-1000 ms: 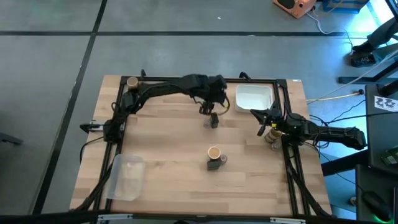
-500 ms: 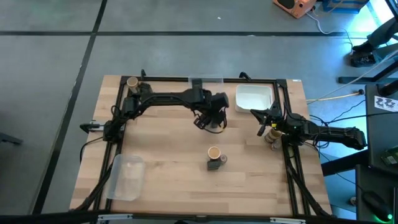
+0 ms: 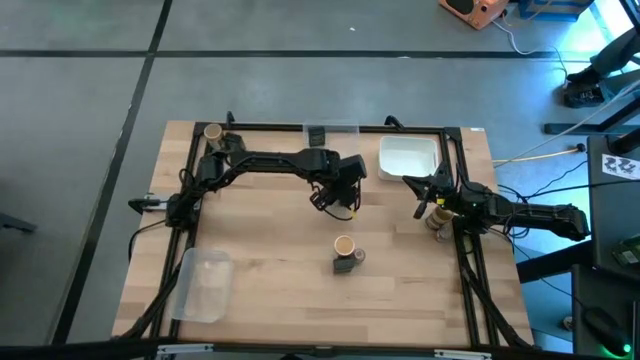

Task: Sort spices by type
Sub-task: Put the center black seasoning can into the top transparent bin

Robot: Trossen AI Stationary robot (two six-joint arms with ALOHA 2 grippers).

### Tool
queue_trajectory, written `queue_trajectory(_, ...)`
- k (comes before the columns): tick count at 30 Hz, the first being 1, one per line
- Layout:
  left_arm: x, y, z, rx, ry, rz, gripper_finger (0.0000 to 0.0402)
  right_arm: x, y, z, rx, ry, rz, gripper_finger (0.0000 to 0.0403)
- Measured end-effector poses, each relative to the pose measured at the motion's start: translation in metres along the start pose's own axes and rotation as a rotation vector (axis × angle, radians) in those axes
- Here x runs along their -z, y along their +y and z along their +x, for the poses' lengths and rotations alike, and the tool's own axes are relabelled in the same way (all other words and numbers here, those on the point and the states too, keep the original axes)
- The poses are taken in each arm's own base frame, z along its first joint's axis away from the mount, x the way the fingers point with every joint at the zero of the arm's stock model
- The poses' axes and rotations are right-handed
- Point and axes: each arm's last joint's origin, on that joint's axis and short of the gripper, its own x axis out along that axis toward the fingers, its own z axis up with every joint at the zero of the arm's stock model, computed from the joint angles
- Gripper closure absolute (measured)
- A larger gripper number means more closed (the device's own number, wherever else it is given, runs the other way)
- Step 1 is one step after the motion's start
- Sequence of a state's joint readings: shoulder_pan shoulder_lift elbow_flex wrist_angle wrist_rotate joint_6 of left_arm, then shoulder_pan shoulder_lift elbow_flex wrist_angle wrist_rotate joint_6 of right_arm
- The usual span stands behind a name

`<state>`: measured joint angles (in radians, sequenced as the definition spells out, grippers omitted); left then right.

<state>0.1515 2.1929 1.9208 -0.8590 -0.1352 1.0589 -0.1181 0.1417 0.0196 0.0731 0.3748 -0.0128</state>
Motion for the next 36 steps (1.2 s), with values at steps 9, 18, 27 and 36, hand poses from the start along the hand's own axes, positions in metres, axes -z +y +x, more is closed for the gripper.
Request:
queue_trajectory(9, 0.009, 0.006, 0.008, -0.019, -0.029, -0.012, 0.0158, 0.000, 0.000, 0.000, 0.000, 0.000, 0.000, 0.0386)
queue_trajectory(18, 0.024, 0.013, 0.016, 0.029, -0.098, -0.128, 0.0163, 0.000, 0.000, 0.000, 0.000, 0.000, 0.000, 0.0386)
queue_trajectory(27, 0.026, 0.010, 0.025, 0.066, -0.199, -0.164, 0.0219, 0.000, 0.000, 0.000, 0.001, 0.000, 0.000, 0.0386)
queue_trajectory(36, 0.028, 0.003, 0.035, 0.074, -0.201, -0.195, 0.0262, 0.000, 0.000, 0.000, 0.002, 0.000, 0.000, 0.0386)
